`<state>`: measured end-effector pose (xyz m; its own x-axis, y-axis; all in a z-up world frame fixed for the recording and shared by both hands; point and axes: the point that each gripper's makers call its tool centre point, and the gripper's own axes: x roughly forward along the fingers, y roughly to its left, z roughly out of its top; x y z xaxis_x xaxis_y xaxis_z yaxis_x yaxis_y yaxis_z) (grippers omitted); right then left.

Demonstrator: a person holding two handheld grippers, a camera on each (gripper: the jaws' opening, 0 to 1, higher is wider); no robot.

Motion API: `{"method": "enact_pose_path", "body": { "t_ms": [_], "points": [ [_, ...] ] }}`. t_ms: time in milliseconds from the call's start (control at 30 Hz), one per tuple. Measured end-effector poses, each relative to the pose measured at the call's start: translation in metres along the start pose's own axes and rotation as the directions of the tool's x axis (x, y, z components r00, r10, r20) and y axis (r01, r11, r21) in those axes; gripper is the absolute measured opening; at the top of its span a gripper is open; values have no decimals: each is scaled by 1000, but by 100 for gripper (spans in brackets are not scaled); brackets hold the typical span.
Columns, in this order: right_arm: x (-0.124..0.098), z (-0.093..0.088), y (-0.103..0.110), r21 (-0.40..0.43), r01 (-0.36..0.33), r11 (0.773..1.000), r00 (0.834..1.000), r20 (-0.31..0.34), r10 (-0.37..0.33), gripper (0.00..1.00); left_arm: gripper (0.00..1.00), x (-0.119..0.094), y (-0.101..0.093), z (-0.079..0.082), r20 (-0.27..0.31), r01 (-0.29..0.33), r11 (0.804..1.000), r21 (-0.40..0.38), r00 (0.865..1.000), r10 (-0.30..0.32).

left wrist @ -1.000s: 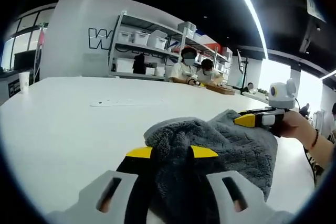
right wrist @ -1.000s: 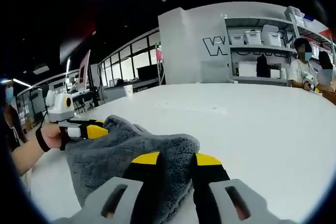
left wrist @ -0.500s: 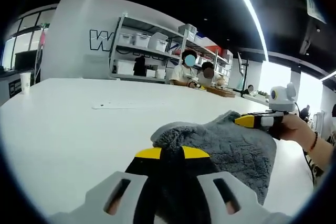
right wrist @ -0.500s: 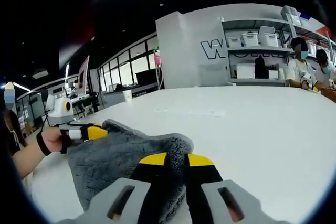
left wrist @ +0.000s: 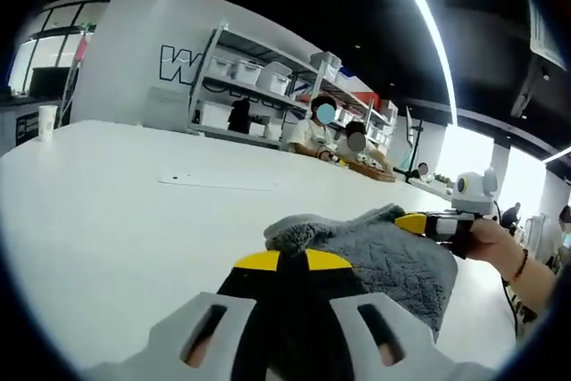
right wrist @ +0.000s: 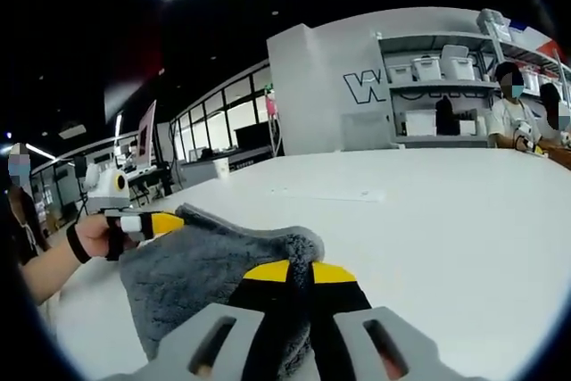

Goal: Open the folded towel by lifting each exposed corner and separating the folded layers until the towel lies flat within the target outline without major curled edges

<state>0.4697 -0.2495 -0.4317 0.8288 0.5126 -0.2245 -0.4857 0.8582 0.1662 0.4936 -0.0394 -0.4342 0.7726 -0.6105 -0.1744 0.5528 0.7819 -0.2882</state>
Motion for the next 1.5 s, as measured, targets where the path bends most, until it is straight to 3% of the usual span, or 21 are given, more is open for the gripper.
{"method": "enact_pose_path", "body": {
  "t_ms": [67,100,167,267,400,767,1100,1500],
  "points": [
    [-2,1,-2,-17,7,1000,1000,-2,-7,0,3,-2,7,-1,-3,-26,1000,6,1000,26],
    [-2,3,3,17,-20,1000,1000,14,20,0,3,-3,4,-2,-8,-3,1000,-17,1000,3],
    [-4,15,11,54,-44,998,997,62,41,0,3,-4,7,0,5,-30,999,12,1000,29],
    [-5,13,4,-49,9,999,1000,13,-9,0,3,-4,6,0,6,-15,999,-32,1000,15],
    [-4,15,1,48,2,999,999,35,-3,0,2,-6,5,6,24,-14,1000,-20,1000,15],
    [-10,19,4,11,12,1000,999,50,-13,0,2,-14,-4,23,65,9,1000,-17,998,-8],
    [-15,27,6,21,12,1000,997,75,-14,0,2,-18,-9,31,94,6,999,33,995,-9],
    [-18,35,11,-10,21,1000,997,79,-20,0,1,-25,-11,39,114,12,999,38,993,-17]
  ]
}}
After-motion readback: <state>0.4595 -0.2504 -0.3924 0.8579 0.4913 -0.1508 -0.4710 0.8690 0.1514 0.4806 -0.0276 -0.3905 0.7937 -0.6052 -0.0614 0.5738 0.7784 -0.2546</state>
